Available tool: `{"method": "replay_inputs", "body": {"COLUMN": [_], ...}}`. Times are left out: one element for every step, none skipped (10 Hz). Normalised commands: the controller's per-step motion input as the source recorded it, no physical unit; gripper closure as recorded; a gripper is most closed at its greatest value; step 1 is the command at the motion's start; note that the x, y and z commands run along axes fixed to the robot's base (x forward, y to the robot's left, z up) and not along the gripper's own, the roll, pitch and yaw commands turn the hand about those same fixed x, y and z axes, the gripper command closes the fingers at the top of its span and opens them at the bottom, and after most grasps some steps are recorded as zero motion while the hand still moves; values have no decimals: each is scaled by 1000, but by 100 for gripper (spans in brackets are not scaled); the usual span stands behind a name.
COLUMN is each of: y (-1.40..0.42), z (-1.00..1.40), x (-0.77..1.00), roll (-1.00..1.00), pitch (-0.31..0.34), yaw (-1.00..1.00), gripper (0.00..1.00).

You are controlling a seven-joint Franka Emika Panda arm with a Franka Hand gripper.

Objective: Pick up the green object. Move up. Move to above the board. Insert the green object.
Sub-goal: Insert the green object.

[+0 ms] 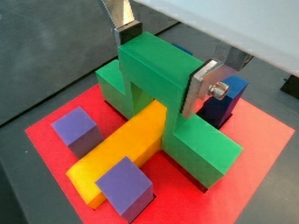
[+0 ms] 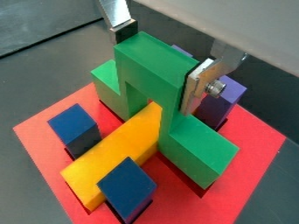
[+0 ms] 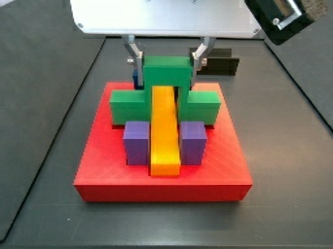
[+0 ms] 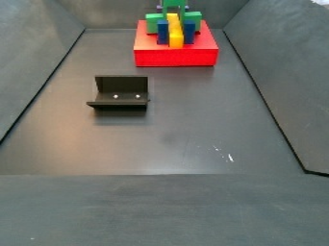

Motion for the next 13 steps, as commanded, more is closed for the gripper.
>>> {"method": "replay_inputs", "body": {"y": [-26,0,0,11,31,0,0,0,-20,-83,-111,-111,-46], "z": [-171,-171,-140,-106,-120,-163,-174,-137,-126,-131,-226,-240,-243], "x": [266,277,183,54,0,-26,-169,-249,-209,0,126,337,346], "roll": [0,4,23,27,19,61,86,139,119,50,29,36,49], "pitch": [0,0,0,0,0,-6,-33,-61,-64,-41,-29,0,0], "yaw": [-226,-231,-163,-34,0,0,114,249,237,183,57,-17,-103], "gripper": [100,100,100,100,100,100,100,100,100,100,100,100,100]}}
